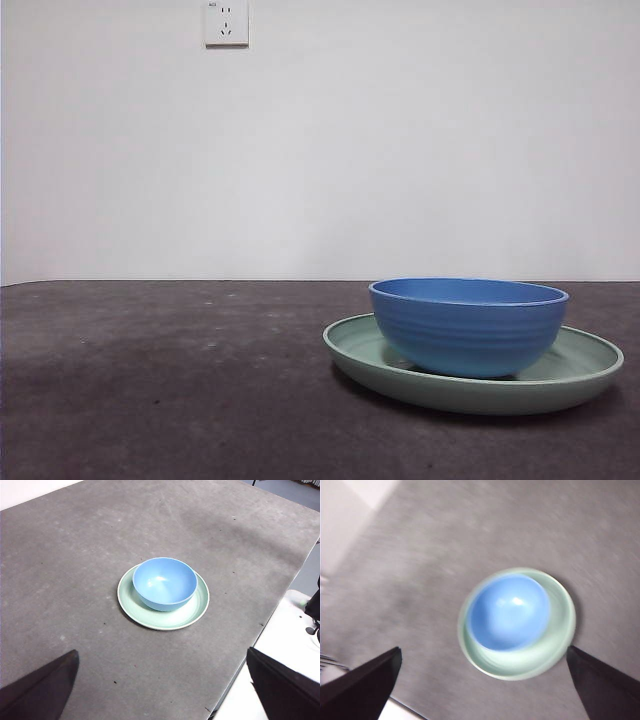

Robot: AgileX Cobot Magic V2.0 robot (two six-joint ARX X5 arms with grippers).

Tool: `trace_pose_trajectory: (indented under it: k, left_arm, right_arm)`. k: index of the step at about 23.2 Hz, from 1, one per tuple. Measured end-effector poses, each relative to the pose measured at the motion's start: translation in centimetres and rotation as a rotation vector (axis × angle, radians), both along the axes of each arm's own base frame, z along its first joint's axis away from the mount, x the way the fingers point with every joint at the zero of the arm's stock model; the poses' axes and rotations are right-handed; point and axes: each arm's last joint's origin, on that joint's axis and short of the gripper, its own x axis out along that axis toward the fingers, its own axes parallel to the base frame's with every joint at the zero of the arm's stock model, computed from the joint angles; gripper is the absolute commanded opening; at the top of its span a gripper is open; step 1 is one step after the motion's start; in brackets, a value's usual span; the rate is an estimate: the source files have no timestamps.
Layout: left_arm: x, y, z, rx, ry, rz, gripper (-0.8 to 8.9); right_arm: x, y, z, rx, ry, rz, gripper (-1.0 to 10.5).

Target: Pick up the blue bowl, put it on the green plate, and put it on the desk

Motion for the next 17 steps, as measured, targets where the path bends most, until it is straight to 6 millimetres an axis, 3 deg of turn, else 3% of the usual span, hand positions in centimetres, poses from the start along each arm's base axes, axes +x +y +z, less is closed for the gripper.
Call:
trace_pose_trajectory:
  k: [10, 17]
  left_arm:
    - [0.0, 0.0, 0.0, 0.0, 0.0, 0.0, 5.63]
    - [0.0, 0.0, 0.0, 0.0, 0.0, 0.0, 5.63]
  right_arm:
    - [7.2, -0.3, -4.3, -0.17, 0.308, -0.084, 5.8]
    - [12.6, 0.4, -9.9, -0.347, 0.524, -0.011, 5.8]
